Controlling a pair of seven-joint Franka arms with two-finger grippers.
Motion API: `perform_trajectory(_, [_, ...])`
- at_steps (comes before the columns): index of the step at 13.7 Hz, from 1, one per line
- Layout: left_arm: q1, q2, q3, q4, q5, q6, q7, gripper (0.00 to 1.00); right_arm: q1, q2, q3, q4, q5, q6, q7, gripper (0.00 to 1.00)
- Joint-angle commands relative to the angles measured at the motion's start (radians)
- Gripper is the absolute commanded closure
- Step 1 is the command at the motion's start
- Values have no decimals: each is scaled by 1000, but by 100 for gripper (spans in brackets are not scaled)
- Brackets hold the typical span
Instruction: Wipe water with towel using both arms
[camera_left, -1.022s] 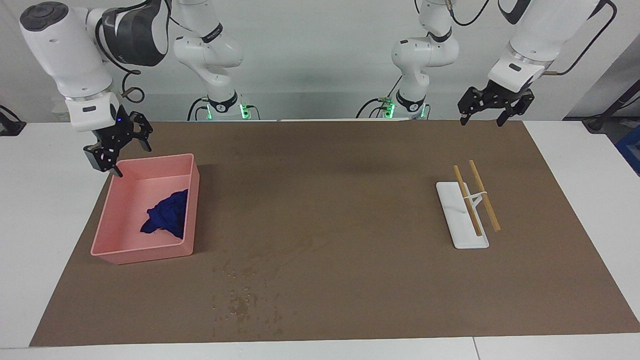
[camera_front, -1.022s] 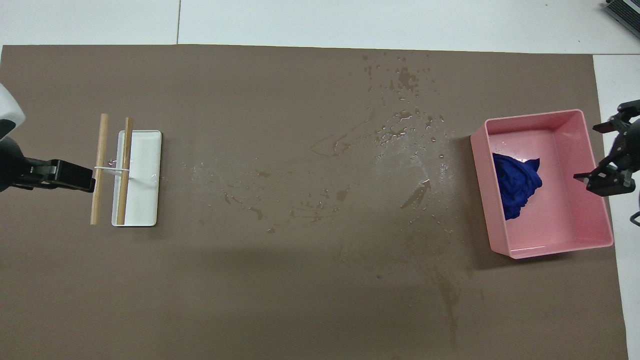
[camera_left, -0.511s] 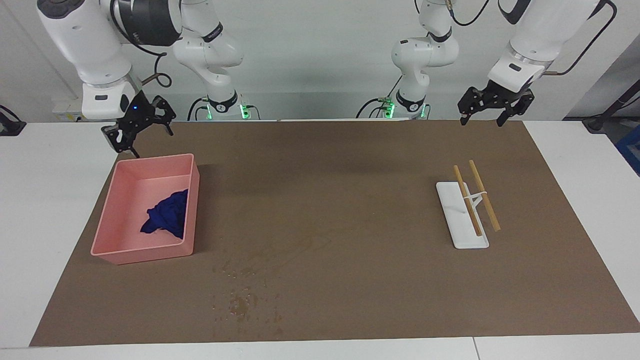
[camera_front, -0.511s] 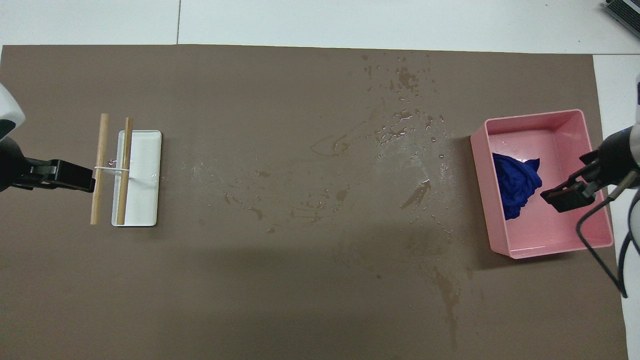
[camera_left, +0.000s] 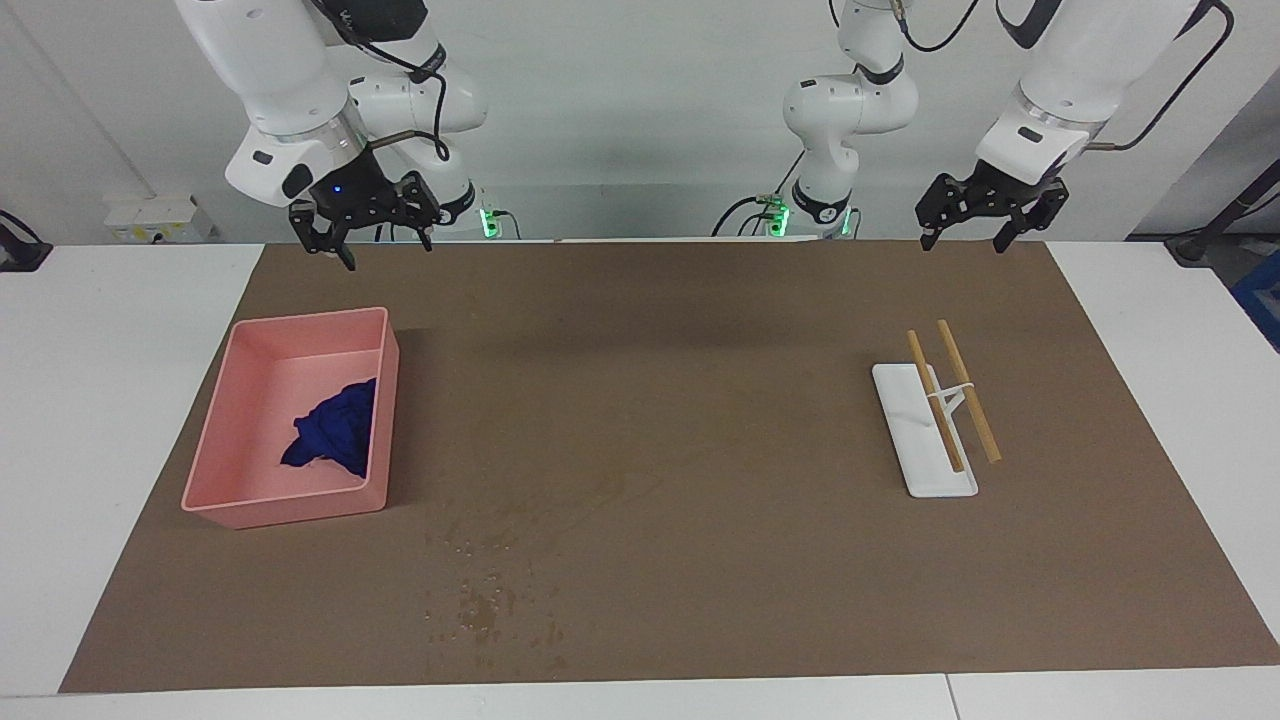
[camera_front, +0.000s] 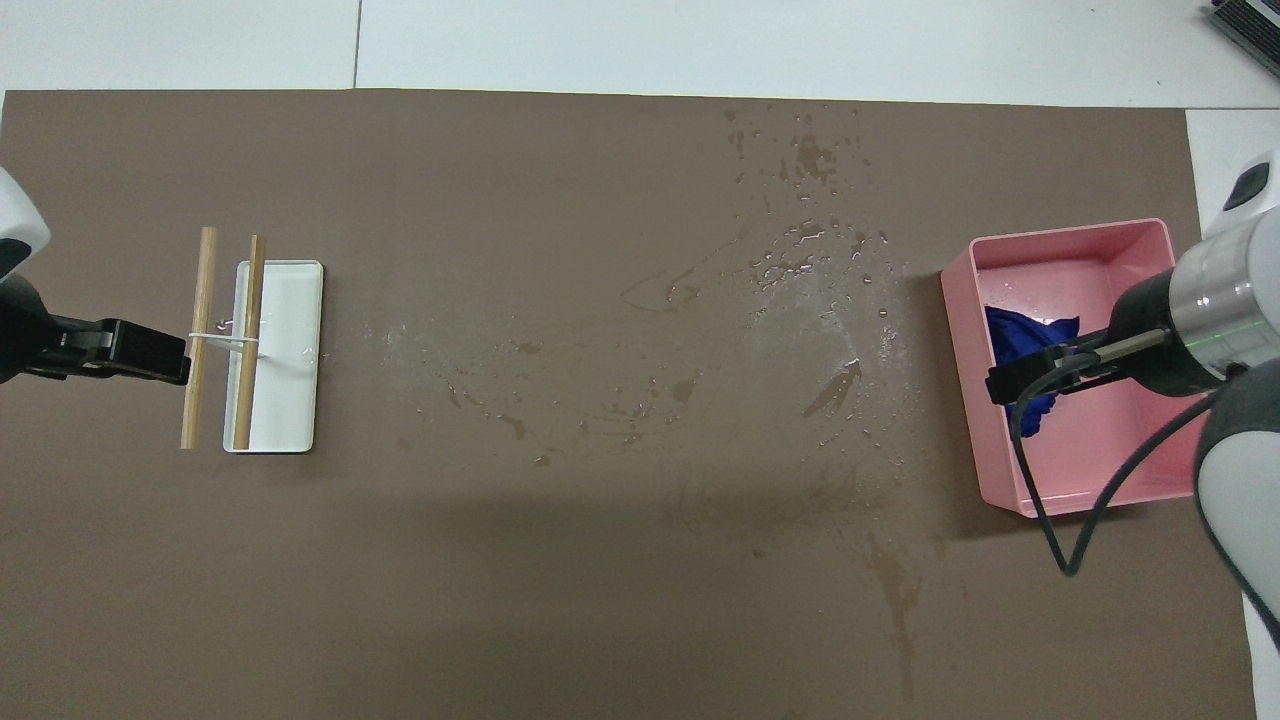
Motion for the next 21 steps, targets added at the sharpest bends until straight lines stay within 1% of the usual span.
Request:
perform_trajectory(1, [1, -23, 7, -24, -12, -2, 6, 0, -3, -16, -1, -57, 19, 68, 38, 0])
perform_trajectory(2, [1, -23, 5, -24, -12, -2, 6, 0, -3, -12, -1, -63, 15, 89, 39, 0])
perform_trajectory(4, [1, -23, 5, -24, -12, 0, 6, 0, -4, 5, -2, -69, -2, 90, 44, 0])
perform_trajectory(6, [1, -23, 7, -24, -12, -2, 6, 0, -15, 13, -1, -63, -66, 83, 41, 0])
perform_trajectory(8, [1, -23, 5, -24, -12, -2, 6, 0, -8, 43, -1, -31, -88, 79, 41, 0])
perform_trajectory(9, [1, -23, 5, -24, -12, -2, 6, 0, -3, 57, -1, 1, -100, 58, 41, 0])
perform_trajectory(10, [1, -23, 7, -24, -12, -2, 6, 0, -6, 63, 1, 27, -94, 41, 41, 0])
perform_trajectory(12, [1, -23, 5, -24, -12, -2, 6, 0, -12, 68, 1, 12, -85, 50, 41, 0])
perform_trajectory(16, [1, -23, 7, -24, -12, -2, 6, 0, -12, 68, 1, 14, -82, 54, 50, 0])
perform_trajectory(18, [1, -23, 7, -24, -12, -2, 6, 0, -17, 69, 1, 14, -82, 71, 89, 0])
perform_trajectory(21, [1, -23, 5, -24, -12, -2, 6, 0, -40, 70, -2, 15, -82, 70, 88, 0])
